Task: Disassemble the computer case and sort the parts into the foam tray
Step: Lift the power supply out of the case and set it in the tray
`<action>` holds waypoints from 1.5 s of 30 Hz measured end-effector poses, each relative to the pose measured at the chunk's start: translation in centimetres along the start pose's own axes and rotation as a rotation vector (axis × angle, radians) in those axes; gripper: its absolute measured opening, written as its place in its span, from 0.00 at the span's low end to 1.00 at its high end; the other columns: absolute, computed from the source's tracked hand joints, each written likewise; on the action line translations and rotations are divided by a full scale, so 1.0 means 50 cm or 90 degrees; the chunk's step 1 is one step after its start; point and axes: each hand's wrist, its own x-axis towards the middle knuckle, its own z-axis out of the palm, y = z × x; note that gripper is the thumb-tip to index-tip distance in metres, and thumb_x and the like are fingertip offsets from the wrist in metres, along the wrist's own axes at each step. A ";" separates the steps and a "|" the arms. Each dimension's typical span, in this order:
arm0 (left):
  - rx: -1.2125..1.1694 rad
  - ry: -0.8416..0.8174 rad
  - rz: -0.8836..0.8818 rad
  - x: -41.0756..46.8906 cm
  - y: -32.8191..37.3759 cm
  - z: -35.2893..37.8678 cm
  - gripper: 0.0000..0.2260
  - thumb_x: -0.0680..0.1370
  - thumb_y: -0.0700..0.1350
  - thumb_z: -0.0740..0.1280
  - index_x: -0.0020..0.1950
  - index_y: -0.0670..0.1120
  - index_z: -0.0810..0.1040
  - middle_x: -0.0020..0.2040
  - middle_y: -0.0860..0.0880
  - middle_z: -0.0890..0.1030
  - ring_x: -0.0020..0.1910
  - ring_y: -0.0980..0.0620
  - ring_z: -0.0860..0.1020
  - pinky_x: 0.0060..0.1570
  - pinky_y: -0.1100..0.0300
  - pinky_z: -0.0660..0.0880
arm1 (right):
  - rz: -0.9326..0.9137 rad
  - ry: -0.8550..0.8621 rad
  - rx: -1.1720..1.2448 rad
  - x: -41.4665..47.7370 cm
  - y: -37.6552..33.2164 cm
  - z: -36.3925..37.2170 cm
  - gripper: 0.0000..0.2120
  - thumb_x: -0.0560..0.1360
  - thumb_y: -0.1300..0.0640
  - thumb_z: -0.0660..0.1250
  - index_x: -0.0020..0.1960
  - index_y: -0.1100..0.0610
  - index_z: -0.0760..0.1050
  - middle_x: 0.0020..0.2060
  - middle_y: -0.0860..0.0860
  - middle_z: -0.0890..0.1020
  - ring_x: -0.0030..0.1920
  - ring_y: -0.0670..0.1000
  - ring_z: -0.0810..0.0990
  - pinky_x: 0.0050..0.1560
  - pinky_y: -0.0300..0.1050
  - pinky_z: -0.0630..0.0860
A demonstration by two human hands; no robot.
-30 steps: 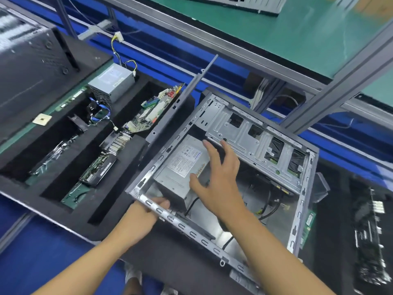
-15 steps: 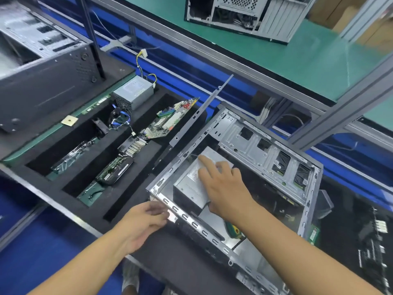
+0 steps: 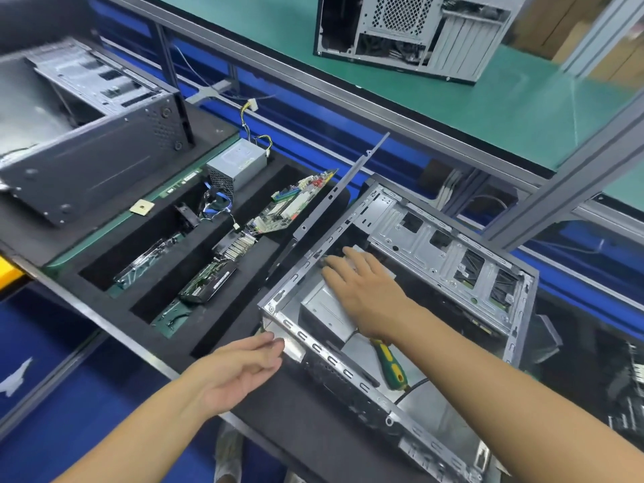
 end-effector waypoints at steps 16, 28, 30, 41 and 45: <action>-0.050 -0.313 0.022 -0.140 0.070 0.151 0.23 0.67 0.22 0.65 0.59 0.37 0.74 0.62 0.36 0.80 0.60 0.40 0.81 0.48 0.49 0.83 | 0.054 0.097 0.185 -0.098 0.120 -0.097 0.52 0.58 0.35 0.75 0.75 0.54 0.63 0.61 0.50 0.71 0.57 0.49 0.66 0.59 0.42 0.66; 0.126 -0.384 0.237 -0.105 0.134 0.313 0.19 0.66 0.29 0.66 0.54 0.42 0.80 0.59 0.44 0.83 0.60 0.44 0.82 0.51 0.57 0.82 | 0.500 0.303 0.548 -0.215 0.145 -0.212 0.54 0.60 0.31 0.76 0.80 0.37 0.53 0.57 0.46 0.68 0.64 0.52 0.62 0.67 0.57 0.68; 0.143 -0.423 0.240 -0.091 0.148 0.342 0.20 0.67 0.28 0.65 0.56 0.42 0.78 0.59 0.44 0.84 0.60 0.45 0.82 0.52 0.57 0.81 | 0.548 0.316 0.560 -0.225 0.145 -0.234 0.54 0.60 0.31 0.75 0.80 0.38 0.55 0.59 0.47 0.68 0.66 0.53 0.61 0.69 0.61 0.67; 0.579 -0.506 0.332 0.013 0.170 0.478 0.40 0.66 0.53 0.81 0.75 0.51 0.69 0.70 0.52 0.75 0.69 0.54 0.73 0.72 0.51 0.66 | 0.682 0.648 0.923 -0.332 0.156 -0.304 0.46 0.56 0.44 0.82 0.72 0.48 0.71 0.58 0.48 0.82 0.50 0.50 0.86 0.42 0.44 0.83; 0.685 -0.665 0.364 -0.011 0.174 0.554 0.41 0.63 0.60 0.81 0.73 0.56 0.69 0.67 0.57 0.78 0.67 0.57 0.76 0.67 0.55 0.71 | 0.687 0.730 0.947 -0.361 0.157 -0.323 0.46 0.58 0.45 0.81 0.73 0.51 0.71 0.60 0.55 0.82 0.51 0.54 0.86 0.44 0.51 0.83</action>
